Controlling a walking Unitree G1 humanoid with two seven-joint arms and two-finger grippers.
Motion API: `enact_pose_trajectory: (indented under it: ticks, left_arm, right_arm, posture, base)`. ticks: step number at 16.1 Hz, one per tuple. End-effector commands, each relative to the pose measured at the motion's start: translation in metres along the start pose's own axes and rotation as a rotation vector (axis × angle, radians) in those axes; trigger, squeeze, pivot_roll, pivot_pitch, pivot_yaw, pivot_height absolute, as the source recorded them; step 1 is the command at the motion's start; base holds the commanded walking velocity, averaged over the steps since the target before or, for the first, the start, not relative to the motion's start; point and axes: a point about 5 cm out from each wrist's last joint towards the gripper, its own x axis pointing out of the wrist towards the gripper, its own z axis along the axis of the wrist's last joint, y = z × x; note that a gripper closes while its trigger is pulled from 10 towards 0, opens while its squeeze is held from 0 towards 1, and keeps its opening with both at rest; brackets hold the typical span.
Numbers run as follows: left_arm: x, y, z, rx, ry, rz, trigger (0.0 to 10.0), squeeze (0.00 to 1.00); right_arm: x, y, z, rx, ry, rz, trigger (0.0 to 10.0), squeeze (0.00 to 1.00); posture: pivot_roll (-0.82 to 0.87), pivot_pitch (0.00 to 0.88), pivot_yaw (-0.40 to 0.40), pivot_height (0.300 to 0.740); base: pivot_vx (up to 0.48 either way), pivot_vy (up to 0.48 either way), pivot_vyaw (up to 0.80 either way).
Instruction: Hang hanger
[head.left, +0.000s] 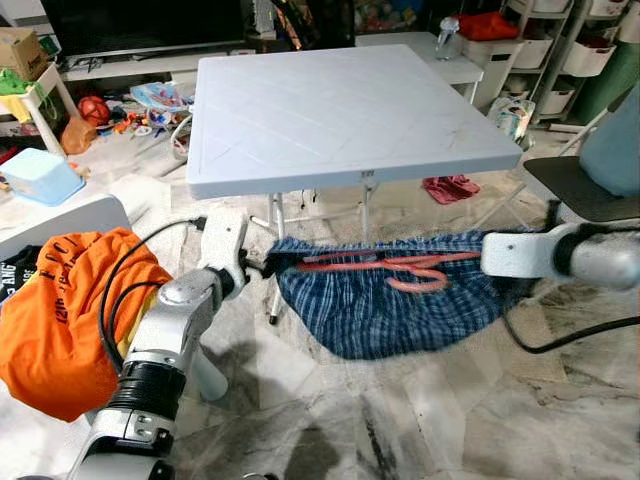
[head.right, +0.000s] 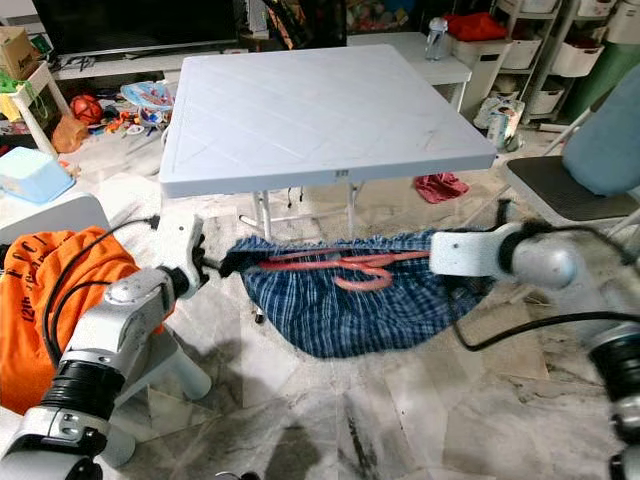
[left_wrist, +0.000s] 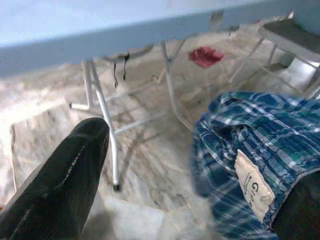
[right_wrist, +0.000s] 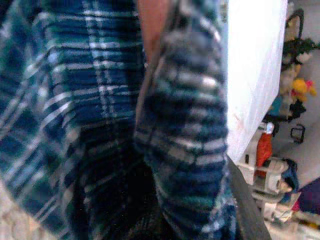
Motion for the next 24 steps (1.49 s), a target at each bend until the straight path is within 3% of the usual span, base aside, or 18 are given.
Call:
enact_pose_trajectory:
  ticks: [1, 2, 4, 7, 9, 12, 16, 19, 20, 24]
  left_arm:
    - [-0.003, 0.006, 0.000, 0.018, -0.004, 0.037, 10.0, 0.00]
    - [-0.004, 0.008, -0.005, 0.013, 0.005, 0.050, 10.0, 0.00]
    - [-0.006, 0.011, -0.008, 0.006, 0.008, 0.064, 10.0, 0.00]
    - [-0.005, 0.017, -0.018, -0.021, 0.030, 0.087, 10.0, 0.00]
    - [-0.004, 0.024, -0.017, -0.027, 0.034, 0.101, 10.0, 0.00]
    - [-0.002, 0.026, -0.008, -0.035, 0.009, 0.093, 10.0, 0.00]
    - [0.001, 0.020, -0.014, -0.054, 0.032, 0.057, 10.0, 0.00]
    - [0.002, 0.017, -0.026, -0.129, 0.068, 0.044, 10.0, 0.00]
    - [0.003, 0.014, -0.033, -0.185, 0.089, 0.030, 10.0, 0.00]
    - [0.004, 0.009, -0.037, -0.223, 0.102, 0.000, 10.0, 0.00]
  right_arm:
    - [-0.006, -0.008, -0.012, 0.077, 0.040, -0.057, 10.0, 0.00]
    - [-0.013, -0.016, -0.023, 0.182, 0.070, -0.090, 10.0, 0.00]
    - [-0.025, -0.024, -0.039, 0.262, 0.106, -0.116, 10.0, 0.00]
    - [-0.051, -0.029, -0.047, 0.345, -0.008, -0.036, 10.0, 0.00]
    - [-0.070, -0.031, -0.059, 0.281, 0.016, 0.017, 10.0, 0.00]
    - [-0.074, -0.023, -0.055, 0.167, 0.009, 0.091, 10.0, 0.00]
    - [-0.067, -0.033, -0.036, 0.267, -0.197, -0.019, 10.0, 0.00]
    - [-0.071, -0.043, -0.022, 0.433, -0.386, -0.081, 10.0, 0.00]
    - [-0.077, -0.044, -0.015, 0.549, -0.510, -0.067, 10.0, 0.00]
    - [-0.082, -0.050, -0.018, 0.697, -0.612, -0.121, 10.0, 0.00]
  posture:
    - [-0.16, 0.000, 0.024, 0.740]
    - [-0.16, 0.000, 0.024, 0.740]
    - [-0.16, 0.000, 0.023, 0.740]
    - [-0.17, 0.000, 0.032, 0.740]
    - [-0.18, 0.000, 0.038, 0.740]
    - [-0.19, 0.000, 0.043, 0.740]
    - [-0.18, 0.000, 0.043, 0.740]
    - [-0.18, 0.000, 0.038, 0.740]
    - [-0.18, 0.000, 0.037, 0.740]
    - [-0.18, 0.000, 0.039, 0.740]
  base:
    - [0.000, 0.000, 0.00]
    - [0.000, 0.000, 0.00]
    - [0.000, 0.000, 0.00]
    - [0.000, 0.000, 0.00]
    - [0.000, 0.000, 0.00]
    - [0.000, 0.000, 0.00]
    - [0.000, 0.000, 0.00]
    - [0.000, 0.000, 0.00]
    - [0.000, 0.000, 0.00]
    - [0.000, 0.000, 0.00]
